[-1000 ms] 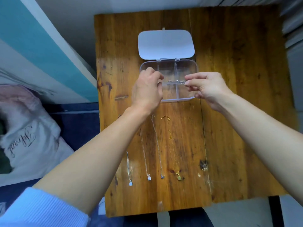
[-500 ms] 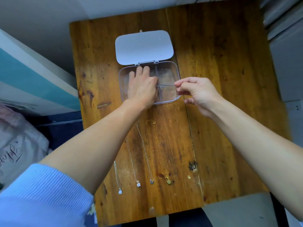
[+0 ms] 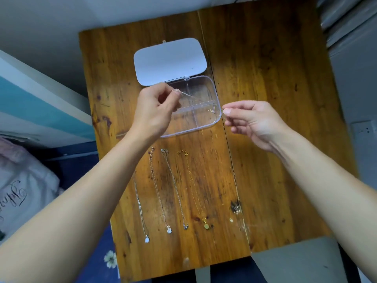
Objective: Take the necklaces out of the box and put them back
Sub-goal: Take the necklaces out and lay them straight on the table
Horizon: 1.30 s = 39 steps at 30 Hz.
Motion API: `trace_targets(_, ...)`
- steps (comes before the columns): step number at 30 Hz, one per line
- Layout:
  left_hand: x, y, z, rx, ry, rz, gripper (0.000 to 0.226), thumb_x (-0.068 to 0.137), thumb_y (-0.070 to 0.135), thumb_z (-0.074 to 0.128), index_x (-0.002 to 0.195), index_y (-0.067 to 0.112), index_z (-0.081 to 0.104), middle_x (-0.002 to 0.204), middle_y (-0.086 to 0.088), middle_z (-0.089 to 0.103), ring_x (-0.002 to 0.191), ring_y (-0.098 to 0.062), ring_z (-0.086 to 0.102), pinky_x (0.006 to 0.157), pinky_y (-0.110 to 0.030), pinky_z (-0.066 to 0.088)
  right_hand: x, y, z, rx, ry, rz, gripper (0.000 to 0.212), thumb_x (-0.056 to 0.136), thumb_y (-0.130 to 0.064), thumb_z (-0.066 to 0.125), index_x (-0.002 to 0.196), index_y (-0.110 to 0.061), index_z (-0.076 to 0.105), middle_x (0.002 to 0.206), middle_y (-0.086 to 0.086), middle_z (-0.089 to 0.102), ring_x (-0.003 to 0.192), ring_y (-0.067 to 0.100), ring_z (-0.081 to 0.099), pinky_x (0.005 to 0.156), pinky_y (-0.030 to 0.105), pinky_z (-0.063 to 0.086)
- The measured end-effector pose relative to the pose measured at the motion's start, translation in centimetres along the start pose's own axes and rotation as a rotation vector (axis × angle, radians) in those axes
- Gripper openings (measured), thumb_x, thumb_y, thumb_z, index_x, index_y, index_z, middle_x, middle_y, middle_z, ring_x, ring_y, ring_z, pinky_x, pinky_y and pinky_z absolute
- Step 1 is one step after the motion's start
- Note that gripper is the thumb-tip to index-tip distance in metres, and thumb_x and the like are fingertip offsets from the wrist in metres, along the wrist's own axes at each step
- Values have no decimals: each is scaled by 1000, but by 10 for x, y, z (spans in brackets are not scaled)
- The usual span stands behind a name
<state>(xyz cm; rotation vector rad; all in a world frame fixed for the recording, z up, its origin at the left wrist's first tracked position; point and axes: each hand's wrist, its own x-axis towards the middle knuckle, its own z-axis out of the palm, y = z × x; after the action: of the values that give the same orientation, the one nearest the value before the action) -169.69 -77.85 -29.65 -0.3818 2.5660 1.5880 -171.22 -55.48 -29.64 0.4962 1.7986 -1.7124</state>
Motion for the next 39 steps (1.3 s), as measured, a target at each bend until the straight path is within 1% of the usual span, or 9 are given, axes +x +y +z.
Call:
trace_targets(6, -31, -3, -14, -187, -67, -99, 18, 93, 14, 58, 79, 11, 68, 70, -4, 69, 62, -13, 63, 54, -24, 49, -27, 28, 2, -282, -117, 89, 7, 84, -3, 70, 90, -3, 74, 58, -4, 64, 52, 5, 51, 49, 18, 42)
trace_targets(12, -57, -22, -23, -187, -260, -219, 20, 91, 15, 64, 81, -3, 68, 68, -13, 67, 57, -19, 58, 54, -26, 48, -50, 52, -15, 600, -7, 215, 21, 82, -14, 52, 61, -15, 56, 110, 13, 71, 110, 26, 66, 80, 34, 50)
trace_targets(15, -73, -26, -15, -164, -404, -267, 20, 91, 13, 64, 82, -4, 66, 65, -12, 66, 51, -11, 58, 51, -23, 47, -58, 60, -12, 822, 73, 235, 20, 86, -16, 43, 66, -15, 44, 95, 11, 73, 89, 23, 72, 64, 26, 54)
trace_targets(20, -80, -26, -12, -167, -358, -272, 20, 92, 13, 63, 85, -6, 66, 64, -10, 64, 48, -8, 56, 49, -21, 46, -62, 80, -10, 839, 217, 266, 16, 88, -9, 45, 74, -11, 52, 67, 0, 58, 53, 6, 57, 44, 14, 40)
trace_targets(22, -81, -24, -10, -121, -388, -249, 21, 93, 16, 62, 84, -3, 66, 63, -7, 64, 48, -7, 55, 49, -21, 46, -63, 95, -14, 704, 290, 303, 17, 89, -5, 49, 75, -12, 55, 67, 2, 57, 51, 7, 54, 42, 15, 40)
trace_targets(25, -85, -25, -1, 92, -494, -182, 24, 95, 22, 58, 77, 7, 64, 61, -3, 64, 48, -9, 52, 52, -24, 45, -67, 119, -14, 66, 487, 299, 10, 89, -5, 58, 93, -8, 66, 76, 4, 63, 60, 13, 58, 46, 19, 43)
trace_targets(29, -87, -34, 5, 404, -563, -38, 26, 95, 24, 54, 76, 8, 63, 69, -14, 68, 69, -32, 60, 64, -37, 47, -80, 138, 8, -595, 542, -65, 24, 76, -10, 69, 97, -21, 70, 85, -1, 64, 72, 18, 58, 69, 31, 49)
trace_targets(35, -86, -29, -10, 421, -598, 41, 27, 96, 25, 55, 79, 5, 64, 69, -13, 68, 59, -22, 55, 59, -33, 42, -62, 130, 77, -1000, 206, -359, 49, 80, -47, 71, 126, -37, 59, 107, -7, 50, 101, 12, 47, 74, 29, 40)
trace_targets(39, -83, -21, -27, 303, -629, 16, 25, 97, 23, 54, 80, 7, 65, 63, -3, 63, 54, -16, 50, 54, -27, 40, -41, 127, 93, -970, 173, -373, 32, 80, -48, 71, 109, -33, 69, 101, -9, 47, 101, 13, 47, 72, 28, 35)
